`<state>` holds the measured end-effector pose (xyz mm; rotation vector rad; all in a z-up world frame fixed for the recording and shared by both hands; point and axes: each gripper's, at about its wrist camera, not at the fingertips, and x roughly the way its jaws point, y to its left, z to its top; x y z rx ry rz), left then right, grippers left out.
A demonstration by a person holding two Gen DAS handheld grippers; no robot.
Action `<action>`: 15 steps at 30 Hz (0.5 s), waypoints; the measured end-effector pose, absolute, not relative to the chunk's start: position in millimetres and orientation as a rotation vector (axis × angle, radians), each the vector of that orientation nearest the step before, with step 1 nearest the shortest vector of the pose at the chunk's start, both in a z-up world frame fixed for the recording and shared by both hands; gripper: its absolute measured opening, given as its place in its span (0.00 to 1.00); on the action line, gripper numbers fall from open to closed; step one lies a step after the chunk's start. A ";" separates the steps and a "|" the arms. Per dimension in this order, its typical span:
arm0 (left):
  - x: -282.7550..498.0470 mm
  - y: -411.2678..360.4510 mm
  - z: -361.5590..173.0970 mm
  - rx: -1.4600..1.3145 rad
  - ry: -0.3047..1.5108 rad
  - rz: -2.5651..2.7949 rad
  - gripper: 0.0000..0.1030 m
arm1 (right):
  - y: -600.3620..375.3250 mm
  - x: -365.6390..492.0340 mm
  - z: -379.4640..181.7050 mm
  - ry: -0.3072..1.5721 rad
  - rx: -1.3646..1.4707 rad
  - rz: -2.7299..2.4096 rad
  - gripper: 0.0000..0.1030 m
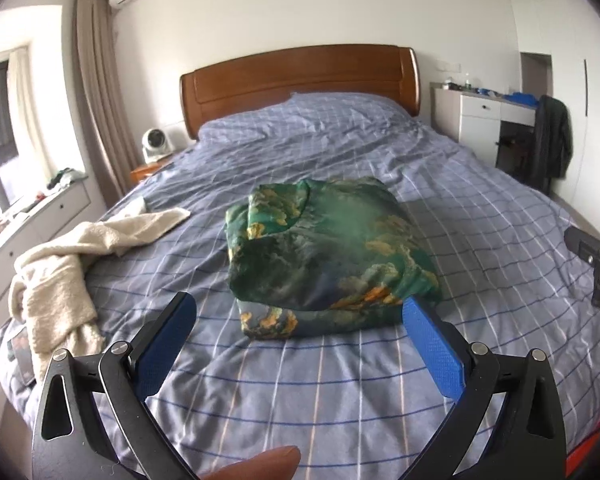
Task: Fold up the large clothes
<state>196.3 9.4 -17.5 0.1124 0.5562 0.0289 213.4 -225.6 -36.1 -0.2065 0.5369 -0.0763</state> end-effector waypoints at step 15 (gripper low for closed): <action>181.0 -2.7 -18.1 0.060 0.574 -0.003 1.00 | -227.7 194.8 -38.3 0.560 -0.181 -0.060 0.99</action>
